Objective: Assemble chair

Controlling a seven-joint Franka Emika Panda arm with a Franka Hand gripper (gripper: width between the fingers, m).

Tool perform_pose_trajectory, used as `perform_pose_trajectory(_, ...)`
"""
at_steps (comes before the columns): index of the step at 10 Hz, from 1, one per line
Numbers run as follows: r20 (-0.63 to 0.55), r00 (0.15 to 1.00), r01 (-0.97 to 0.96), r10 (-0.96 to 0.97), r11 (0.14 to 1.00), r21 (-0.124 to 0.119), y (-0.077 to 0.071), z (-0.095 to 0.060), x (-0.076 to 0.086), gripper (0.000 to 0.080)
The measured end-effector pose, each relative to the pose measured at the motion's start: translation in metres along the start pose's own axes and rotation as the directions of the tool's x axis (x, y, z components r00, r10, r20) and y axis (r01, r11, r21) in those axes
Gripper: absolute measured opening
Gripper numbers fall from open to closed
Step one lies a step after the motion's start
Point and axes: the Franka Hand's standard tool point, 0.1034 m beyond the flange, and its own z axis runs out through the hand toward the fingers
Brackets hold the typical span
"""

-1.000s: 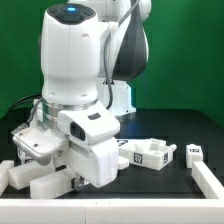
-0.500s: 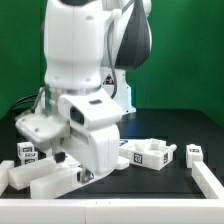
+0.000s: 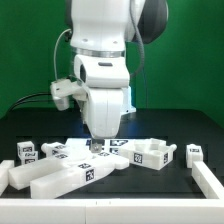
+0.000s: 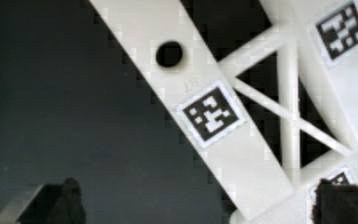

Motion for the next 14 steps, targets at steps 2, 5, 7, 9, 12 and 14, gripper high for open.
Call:
perform_pose_trajectory(2, -0.001, 0.987, -0.164, 0.164, 0.987, 0.002, 0.0, 0.001, 0.0, 0.0649)
perform_pose_trajectory(5, -0.019, 0.844, -0.536, 0.536, 0.844, -0.003, -0.026, 0.0, 0.009, 0.0649)
perform_pose_trajectory(7, -0.03, 0.652, -0.758, 0.758, 0.652, 0.005, -0.052, -0.001, 0.033, 0.0649)
perform_pose_trajectory(9, -0.044, 0.58, -0.814, 0.813, 0.581, 0.007, -0.048, -0.001, 0.031, 0.0649)
perform_pose_trajectory(12, -0.042, 0.23, -0.973, 0.972, 0.231, 0.022, -0.05, -0.006, 0.052, 0.0649)
perform_pose_trajectory(14, -0.033, -0.117, -0.992, 0.993, -0.116, 0.042, -0.061, -0.009, 0.075, 0.0649)
